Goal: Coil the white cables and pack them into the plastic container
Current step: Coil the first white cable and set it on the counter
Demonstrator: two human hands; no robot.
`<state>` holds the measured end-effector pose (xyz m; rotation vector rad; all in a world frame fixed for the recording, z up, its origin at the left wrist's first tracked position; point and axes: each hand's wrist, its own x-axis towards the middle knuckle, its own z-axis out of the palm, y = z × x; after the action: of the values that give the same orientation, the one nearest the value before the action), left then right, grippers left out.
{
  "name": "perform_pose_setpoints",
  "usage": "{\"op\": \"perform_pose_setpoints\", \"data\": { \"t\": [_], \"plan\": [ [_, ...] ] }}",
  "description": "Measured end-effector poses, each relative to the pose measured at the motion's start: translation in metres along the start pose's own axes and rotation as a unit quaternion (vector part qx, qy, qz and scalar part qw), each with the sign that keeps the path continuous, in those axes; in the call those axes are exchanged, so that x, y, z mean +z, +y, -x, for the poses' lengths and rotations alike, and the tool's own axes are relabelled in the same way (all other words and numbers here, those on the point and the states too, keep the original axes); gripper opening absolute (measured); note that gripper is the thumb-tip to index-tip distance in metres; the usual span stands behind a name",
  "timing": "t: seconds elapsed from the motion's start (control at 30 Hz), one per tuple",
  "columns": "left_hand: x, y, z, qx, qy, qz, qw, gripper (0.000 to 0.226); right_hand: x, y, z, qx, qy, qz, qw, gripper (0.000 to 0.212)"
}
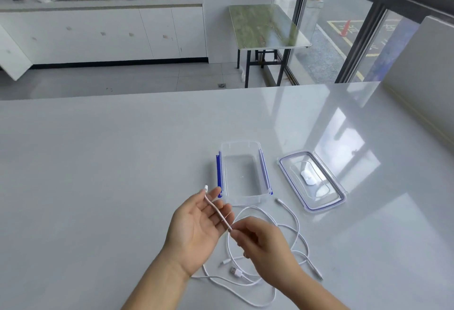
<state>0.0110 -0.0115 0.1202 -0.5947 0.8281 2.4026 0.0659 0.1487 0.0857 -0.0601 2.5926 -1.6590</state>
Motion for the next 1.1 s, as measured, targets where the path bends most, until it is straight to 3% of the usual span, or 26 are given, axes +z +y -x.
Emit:
{"op": "perform_pose_setpoints", "data": {
  "t": [0.1, 0.27, 0.37, 0.47, 0.6, 0.73, 0.9, 1.0, 1.1],
  "plan": [
    [0.008, 0.004, 0.003, 0.006, -0.031, 0.009, 0.999, 0.038, -0.004, -0.008, 0.001, -0.071, 0.011, 0.059, 0.996, 0.006],
    [0.016, 0.001, 0.011, 0.021, -0.043, -0.021, 0.999, 0.033, -0.021, -0.006, 0.004, -0.106, -0.043, 0.052, 0.992, 0.010],
    [0.018, 0.003, 0.016, 0.033, -0.080, -0.009, 0.996, 0.031, -0.032, 0.004, 0.007, -0.055, -0.131, 0.030, 0.989, 0.018],
    [0.021, 0.008, 0.022, 0.023, -0.127, -0.005, 0.992, 0.034, -0.045, 0.016, 0.003, 0.033, -0.224, 0.079, 0.971, 0.026],
    [0.025, 0.011, 0.033, -0.040, -0.182, -0.153, 0.970, 0.031, -0.067, 0.015, -0.022, 0.077, -0.273, 0.180, 0.942, 0.024],
    [0.027, 0.004, 0.040, -0.077, -0.167, -0.367, 0.912, 0.028, -0.082, -0.025, -0.058, 0.049, -0.235, 0.285, 0.928, 0.018],
    [0.029, -0.006, 0.038, -0.043, -0.107, -0.522, 0.845, 0.030, -0.090, -0.091, -0.075, 0.012, -0.164, 0.272, 0.948, 0.004],
    [0.026, -0.005, 0.036, 0.012, -0.076, -0.518, 0.852, 0.031, -0.079, -0.112, -0.060, -0.051, -0.111, 0.358, 0.925, 0.012],
    [0.021, -0.003, 0.033, 0.048, -0.079, -0.415, 0.905, 0.033, -0.069, -0.112, -0.039, -0.038, -0.045, 0.335, 0.940, 0.016]
  ]
}}
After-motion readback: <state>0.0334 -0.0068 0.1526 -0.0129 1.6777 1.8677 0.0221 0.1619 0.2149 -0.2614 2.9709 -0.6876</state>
